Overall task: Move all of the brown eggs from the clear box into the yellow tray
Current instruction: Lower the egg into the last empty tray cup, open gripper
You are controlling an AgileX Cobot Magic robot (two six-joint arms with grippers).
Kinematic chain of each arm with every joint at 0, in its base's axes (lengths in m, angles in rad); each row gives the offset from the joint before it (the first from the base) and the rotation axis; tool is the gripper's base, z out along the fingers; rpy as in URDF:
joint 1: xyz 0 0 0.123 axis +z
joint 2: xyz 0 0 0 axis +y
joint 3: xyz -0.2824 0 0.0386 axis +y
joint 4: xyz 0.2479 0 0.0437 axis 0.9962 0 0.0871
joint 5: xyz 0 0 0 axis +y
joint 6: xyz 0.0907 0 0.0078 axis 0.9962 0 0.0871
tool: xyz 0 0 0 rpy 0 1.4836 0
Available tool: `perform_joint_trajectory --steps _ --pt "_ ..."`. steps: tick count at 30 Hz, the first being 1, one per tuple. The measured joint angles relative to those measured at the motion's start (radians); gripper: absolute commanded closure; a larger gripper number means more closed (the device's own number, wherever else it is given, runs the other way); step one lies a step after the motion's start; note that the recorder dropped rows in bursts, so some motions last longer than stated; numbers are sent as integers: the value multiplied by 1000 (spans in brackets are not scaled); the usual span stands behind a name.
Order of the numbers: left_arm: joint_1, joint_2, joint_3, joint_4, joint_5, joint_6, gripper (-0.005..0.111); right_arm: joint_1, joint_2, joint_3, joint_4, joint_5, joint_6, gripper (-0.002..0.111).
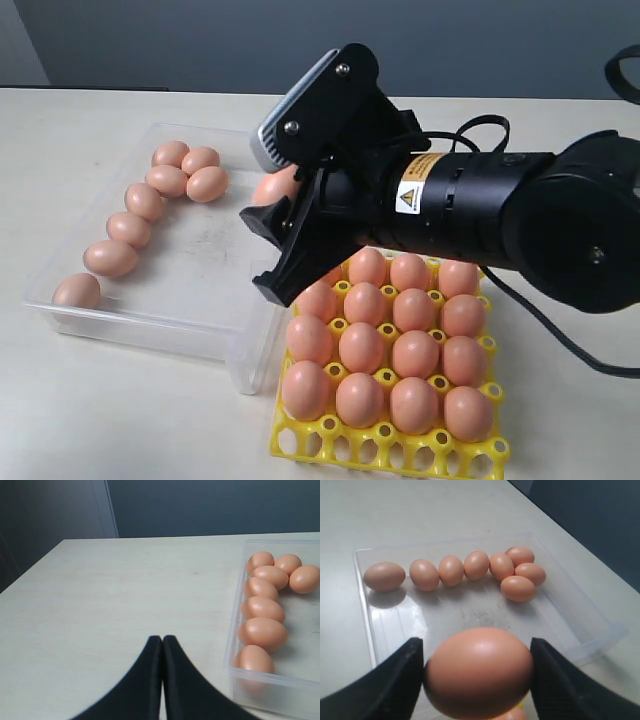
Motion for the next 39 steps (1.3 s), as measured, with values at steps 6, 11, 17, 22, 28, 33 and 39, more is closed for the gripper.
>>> perform_joint_trajectory --steps 6,11,17,22,28,33,39 --pt "0 0 0 0 0 0 106 -18 0 122 0 -34 0 109" --pt "0 0 0 0 0 0 106 -23 -114 276 58 -47 0 109" --pt "0 0 0 0 0 0 106 -23 -424 359 107 99 0 109" --pt "0 0 0 0 0 0 106 -23 -520 359 107 267 40 109" --pt "0 0 0 0 0 0 106 -23 -522 361 102 434 50 109" --pt "0 0 0 0 0 0 106 -23 -522 361 45 489 98 109" --pt "0 0 0 0 0 0 106 -23 -476 361 17 190 128 109"
